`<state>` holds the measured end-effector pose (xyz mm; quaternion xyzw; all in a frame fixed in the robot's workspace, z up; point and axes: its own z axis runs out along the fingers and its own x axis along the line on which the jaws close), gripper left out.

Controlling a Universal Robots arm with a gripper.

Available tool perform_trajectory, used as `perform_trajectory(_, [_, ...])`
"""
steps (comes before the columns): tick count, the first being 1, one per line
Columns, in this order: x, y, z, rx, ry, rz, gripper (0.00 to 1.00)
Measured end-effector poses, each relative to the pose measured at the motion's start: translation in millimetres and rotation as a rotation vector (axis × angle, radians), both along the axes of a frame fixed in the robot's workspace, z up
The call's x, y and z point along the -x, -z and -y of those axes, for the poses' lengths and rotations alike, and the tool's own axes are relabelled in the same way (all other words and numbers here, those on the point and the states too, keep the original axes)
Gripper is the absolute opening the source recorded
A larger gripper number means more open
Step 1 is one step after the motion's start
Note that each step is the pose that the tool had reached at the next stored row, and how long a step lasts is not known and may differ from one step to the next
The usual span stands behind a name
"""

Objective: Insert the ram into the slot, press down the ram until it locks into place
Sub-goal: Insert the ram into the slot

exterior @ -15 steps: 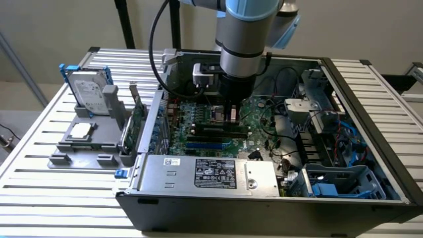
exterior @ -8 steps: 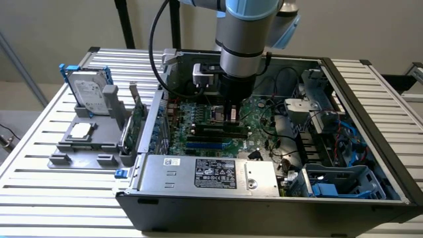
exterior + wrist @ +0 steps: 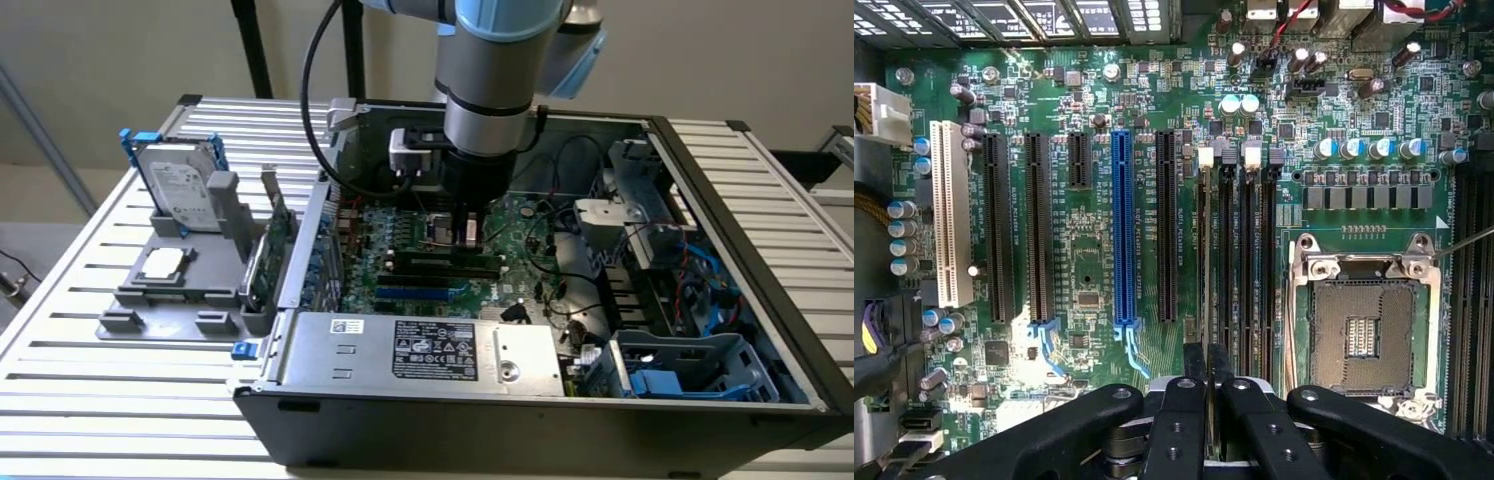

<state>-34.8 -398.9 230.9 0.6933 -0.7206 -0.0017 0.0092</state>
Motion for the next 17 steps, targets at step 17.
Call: perform_trajectory(17, [0.0, 2.5, -1.9, 0.0008, 0.0, 0.0007, 0.13])
